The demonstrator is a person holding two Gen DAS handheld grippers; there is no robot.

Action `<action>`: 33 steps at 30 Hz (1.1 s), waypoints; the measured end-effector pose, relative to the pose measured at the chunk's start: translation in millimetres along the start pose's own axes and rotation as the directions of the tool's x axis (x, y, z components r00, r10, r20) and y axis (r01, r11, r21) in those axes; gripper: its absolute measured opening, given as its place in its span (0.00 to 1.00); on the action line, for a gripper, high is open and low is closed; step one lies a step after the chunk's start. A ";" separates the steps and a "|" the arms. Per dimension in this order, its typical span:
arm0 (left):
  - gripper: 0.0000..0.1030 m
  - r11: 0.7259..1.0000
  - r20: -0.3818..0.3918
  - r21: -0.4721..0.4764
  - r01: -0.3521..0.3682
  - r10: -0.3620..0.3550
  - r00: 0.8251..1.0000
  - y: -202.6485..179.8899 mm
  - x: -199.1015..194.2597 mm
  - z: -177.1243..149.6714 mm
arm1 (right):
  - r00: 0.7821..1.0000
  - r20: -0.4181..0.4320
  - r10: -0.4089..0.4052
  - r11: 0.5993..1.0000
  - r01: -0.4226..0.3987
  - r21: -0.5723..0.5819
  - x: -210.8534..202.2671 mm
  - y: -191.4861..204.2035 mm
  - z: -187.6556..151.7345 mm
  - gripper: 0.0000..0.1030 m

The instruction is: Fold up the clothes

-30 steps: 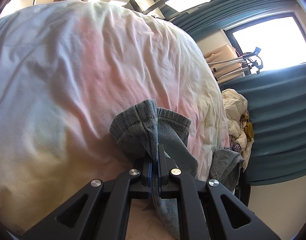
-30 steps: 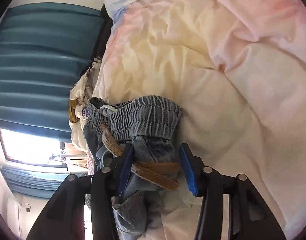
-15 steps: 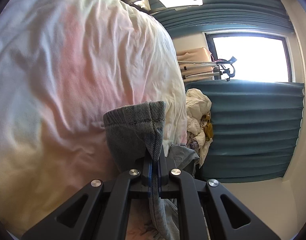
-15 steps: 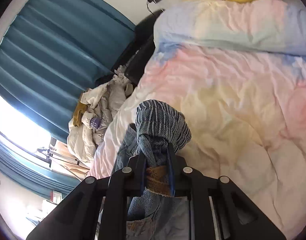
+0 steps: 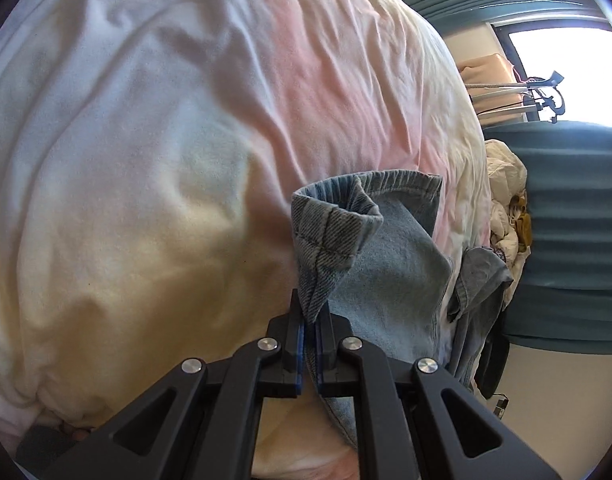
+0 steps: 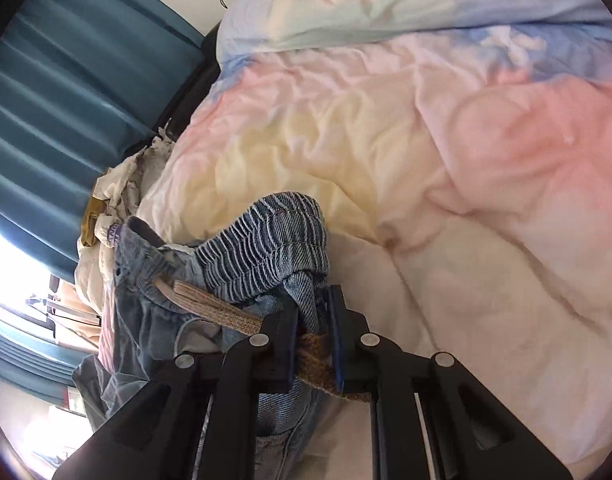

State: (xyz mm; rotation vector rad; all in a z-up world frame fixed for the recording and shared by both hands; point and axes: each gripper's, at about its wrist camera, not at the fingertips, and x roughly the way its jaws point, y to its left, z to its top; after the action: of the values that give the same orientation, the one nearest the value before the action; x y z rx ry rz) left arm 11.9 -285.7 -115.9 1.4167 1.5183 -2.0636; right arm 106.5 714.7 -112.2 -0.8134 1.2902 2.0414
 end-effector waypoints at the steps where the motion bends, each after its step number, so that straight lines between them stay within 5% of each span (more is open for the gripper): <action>1: 0.03 1.000 0.006 0.012 0.002 -0.002 1.000 -1.6 -1.6 -0.7 | 1.000 -0.001 0.010 1.000 -0.010 0.002 -0.2 -2.3 -1.3 0.12; 6: 0.10 0.998 0.050 0.059 0.037 -0.040 0.998 -11.6 -15.8 -6.2 | 0.999 -0.006 -0.031 0.994 0.030 -0.106 -18.4 11.9 -5.1 0.16; 10: 0.40 0.994 0.136 0.102 0.049 -0.063 0.989 -14.8 -42.8 -13.4 | 0.998 0.030 -0.056 0.979 0.061 -0.195 -51.4 22.2 -7.5 0.17; 17: 0.45 0.953 0.214 0.295 0.065 -0.133 0.968 -44.2 -74.6 -30.2 | 1.000 0.006 0.019 0.942 -0.016 -0.335 -97.7 70.1 -28.8 0.18; 22: 0.45 0.911 0.176 0.402 -0.090 0.019 0.984 -76.1 -44.6 -29.4 | 0.996 -0.062 0.064 0.852 -0.087 -0.516 -105.8 155.2 -85.4 0.18; 25: 0.45 0.889 0.165 0.445 -0.107 0.036 0.986 -89.7 -33.6 -26.7 | 0.986 -0.129 0.105 0.782 -0.162 -0.602 -108.1 210.5 -130.5 0.18; 33: 0.45 0.784 0.316 0.536 -0.315 0.160 0.935 -136.1 -6.6 -6.1 | 0.916 -0.372 0.151 0.650 -0.376 -0.661 -93.7 310.1 -252.3 0.18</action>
State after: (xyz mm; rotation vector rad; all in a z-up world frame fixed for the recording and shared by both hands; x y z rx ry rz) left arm -69.1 -222.4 -26.4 1.3490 0.5737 -2.5297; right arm -17.3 356.6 45.9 -1.3764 0.7118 2.8228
